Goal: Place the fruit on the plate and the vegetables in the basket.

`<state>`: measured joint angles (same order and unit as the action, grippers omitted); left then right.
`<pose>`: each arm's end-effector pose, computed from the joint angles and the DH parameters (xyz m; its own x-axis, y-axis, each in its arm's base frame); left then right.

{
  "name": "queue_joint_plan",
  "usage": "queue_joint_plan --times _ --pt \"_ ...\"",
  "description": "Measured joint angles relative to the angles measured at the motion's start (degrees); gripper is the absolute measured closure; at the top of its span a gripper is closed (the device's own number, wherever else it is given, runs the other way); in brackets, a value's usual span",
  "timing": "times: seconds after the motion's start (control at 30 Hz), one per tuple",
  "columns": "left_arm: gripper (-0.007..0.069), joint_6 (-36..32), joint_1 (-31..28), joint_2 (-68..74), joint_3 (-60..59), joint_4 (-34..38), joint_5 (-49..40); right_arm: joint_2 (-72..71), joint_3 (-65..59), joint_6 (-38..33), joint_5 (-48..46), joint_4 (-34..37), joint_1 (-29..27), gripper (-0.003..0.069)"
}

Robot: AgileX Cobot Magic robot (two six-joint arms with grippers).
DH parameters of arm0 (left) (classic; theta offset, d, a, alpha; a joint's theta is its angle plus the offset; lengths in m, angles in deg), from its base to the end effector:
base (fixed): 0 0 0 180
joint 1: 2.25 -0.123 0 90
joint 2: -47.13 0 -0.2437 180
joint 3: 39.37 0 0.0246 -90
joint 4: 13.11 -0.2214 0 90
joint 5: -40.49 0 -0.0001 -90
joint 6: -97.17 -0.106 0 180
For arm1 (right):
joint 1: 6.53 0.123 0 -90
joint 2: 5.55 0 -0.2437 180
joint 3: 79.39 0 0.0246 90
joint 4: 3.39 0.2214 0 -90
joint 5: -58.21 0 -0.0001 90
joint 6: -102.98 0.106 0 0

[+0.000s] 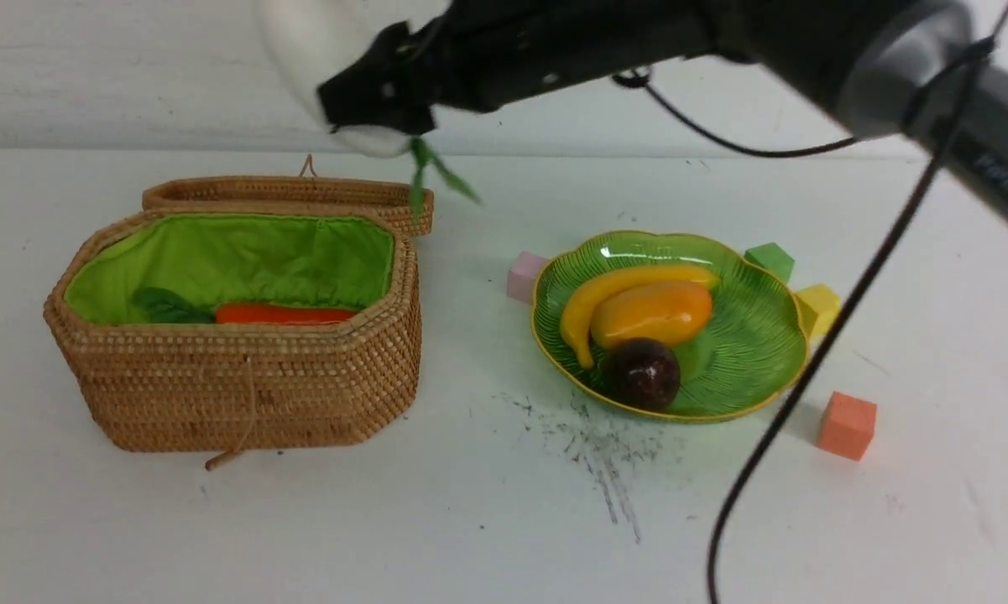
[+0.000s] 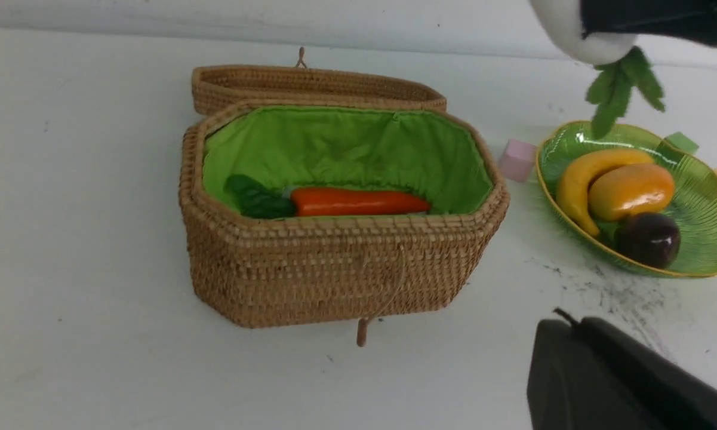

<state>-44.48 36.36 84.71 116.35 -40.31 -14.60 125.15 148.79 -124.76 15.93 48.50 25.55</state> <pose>0.0876 -0.0191 0.3581 -0.4078 -0.1180 -0.9054 0.1702 0.9644 -0.2024 0.3588 0.2912 0.3275 -0.2473 -0.2321 -0.9407 -0.8886 0.4413 0.1247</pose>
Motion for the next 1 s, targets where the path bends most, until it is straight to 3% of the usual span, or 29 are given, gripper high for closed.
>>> queue_joint_plan --times 0.27,0.4,0.47,0.6,0.73,0.77,0.9,1.0 --pt "0.0637 -5.18 0.00 -0.20 0.00 2.33 -1.29 9.80 -0.10 -14.63 20.63 -0.35 9.73 0.0120" --pt "0.0637 -5.78 0.00 -0.20 0.00 2.91 -1.29 11.42 -0.34 -16.19 24.06 -0.90 10.89 0.0004" --pt "0.0637 -5.98 0.00 -0.20 0.00 2.96 -1.35 10.88 -0.47 -15.80 23.42 -1.57 10.76 -0.0018" --pt "0.0637 -6.62 0.00 -0.20 0.00 3.25 -1.90 6.76 -0.48 -10.00 16.89 -4.93 9.31 -0.0001" --pt "0.0637 -6.85 0.00 -0.20 0.00 3.50 -2.10 -2.17 -0.48 4.24 0.05 -14.67 6.87 0.0078" --pt "0.0637 -6.85 0.00 -0.20 0.00 3.50 -2.10 -2.17 -0.48 4.91 -1.03 -14.67 6.74 0.0083" --pt "0.0637 -6.92 0.00 -0.20 0.00 3.77 -1.58 -11.10 -0.43 13.85 -24.28 -26.72 4.07 0.0200" --pt "0.0637 -8.07 0.00 -0.20 0.00 4.27 -0.21 -14.24 -0.91 18.49 -28.65 -30.47 3.28 0.0256"
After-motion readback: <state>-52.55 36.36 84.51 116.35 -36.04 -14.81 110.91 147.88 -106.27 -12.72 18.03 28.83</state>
